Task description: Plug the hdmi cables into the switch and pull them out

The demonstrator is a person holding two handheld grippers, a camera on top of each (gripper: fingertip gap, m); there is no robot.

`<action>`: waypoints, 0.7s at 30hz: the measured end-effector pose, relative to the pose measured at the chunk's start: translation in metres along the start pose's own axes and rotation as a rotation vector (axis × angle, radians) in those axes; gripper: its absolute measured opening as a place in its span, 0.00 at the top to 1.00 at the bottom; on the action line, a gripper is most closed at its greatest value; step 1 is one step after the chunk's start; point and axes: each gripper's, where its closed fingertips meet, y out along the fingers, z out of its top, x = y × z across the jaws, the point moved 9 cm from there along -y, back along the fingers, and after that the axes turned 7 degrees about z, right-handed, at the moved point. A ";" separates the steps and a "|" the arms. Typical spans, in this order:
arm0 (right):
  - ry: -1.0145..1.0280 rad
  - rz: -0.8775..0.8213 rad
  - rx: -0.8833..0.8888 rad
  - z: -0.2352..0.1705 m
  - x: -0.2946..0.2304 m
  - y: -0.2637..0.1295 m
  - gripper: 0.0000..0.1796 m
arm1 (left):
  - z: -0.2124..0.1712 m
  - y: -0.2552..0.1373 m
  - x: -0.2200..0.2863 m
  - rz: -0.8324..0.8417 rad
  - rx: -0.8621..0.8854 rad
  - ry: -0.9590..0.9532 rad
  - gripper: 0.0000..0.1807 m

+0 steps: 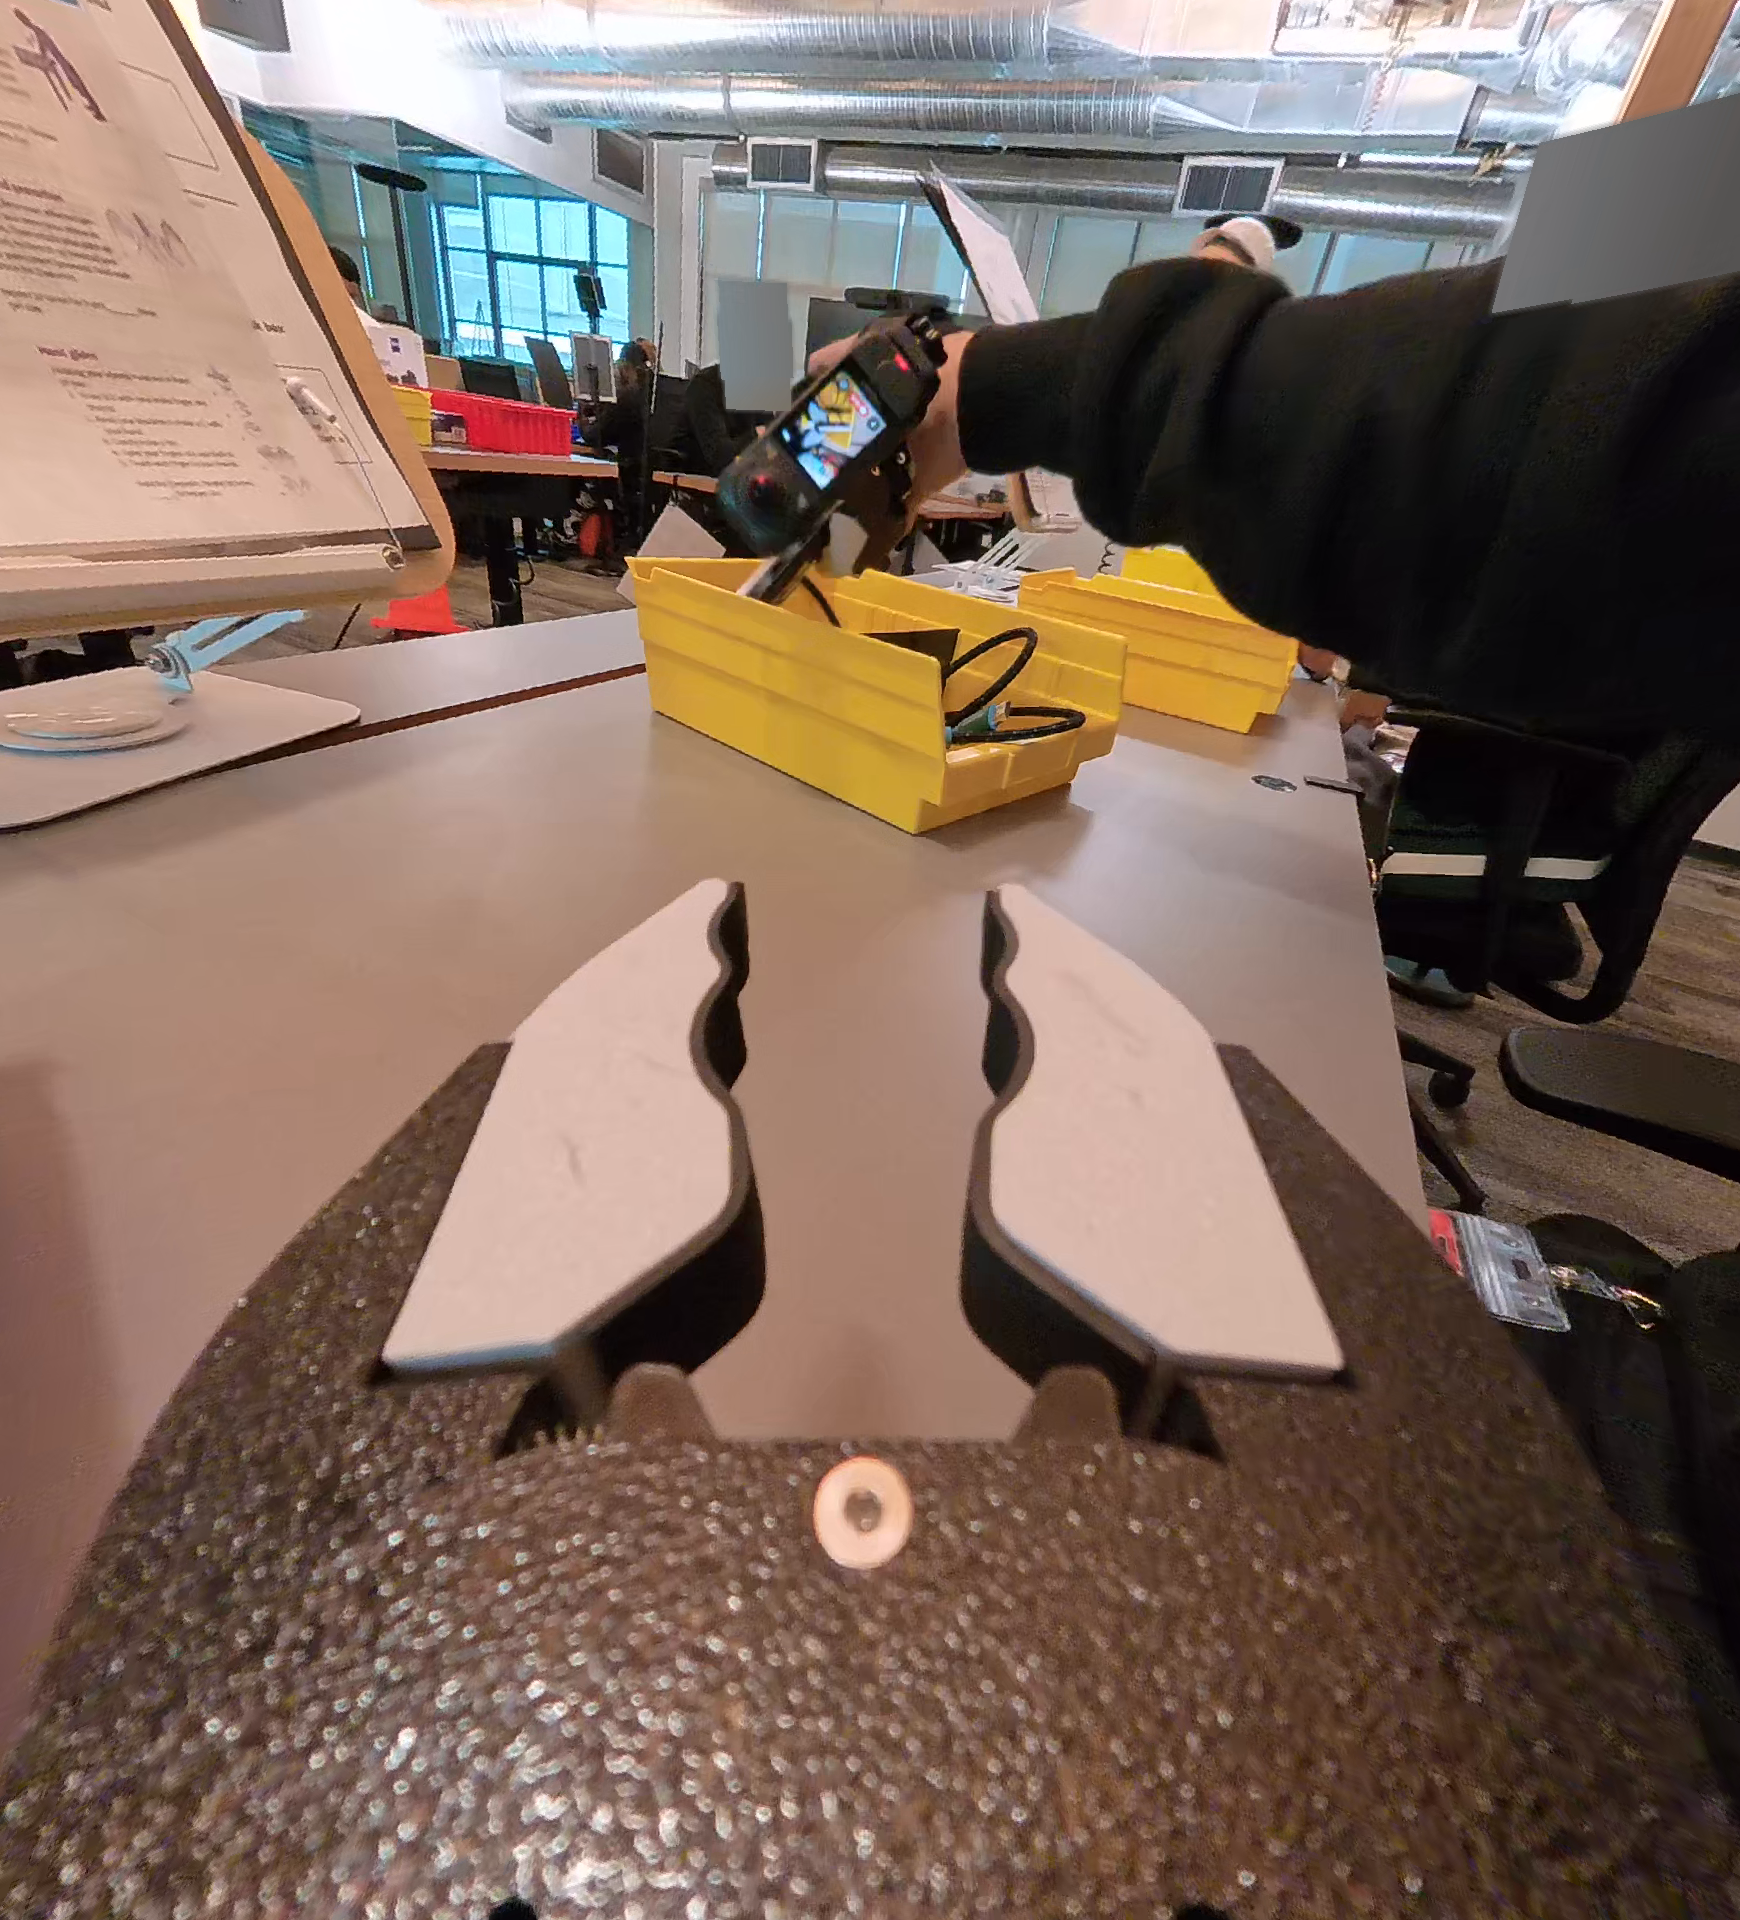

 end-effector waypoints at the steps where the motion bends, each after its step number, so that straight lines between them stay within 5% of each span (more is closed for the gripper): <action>1: 0.049 0.007 0.070 0.003 0.002 -0.001 0.84 | 0.000 0.000 0.000 -0.001 -0.001 -0.001 0.76; 4: 0.188 0.148 0.217 0.002 0.005 -0.009 0.69 | 0.001 -0.002 0.001 -0.001 -0.001 0.006 0.76; 11: 0.374 0.108 0.343 -0.036 0.006 -0.058 0.66 | 0.007 -0.002 0.003 0.002 0.017 0.025 0.76; 16: 0.759 0.193 1.040 -0.020 -0.031 -0.126 0.66 | 0.024 -0.014 0.002 0.111 0.041 0.085 0.76; 21: 0.832 0.270 1.640 0.028 -0.105 -0.182 0.71 | 0.047 -0.066 -0.022 0.456 -0.094 0.276 0.80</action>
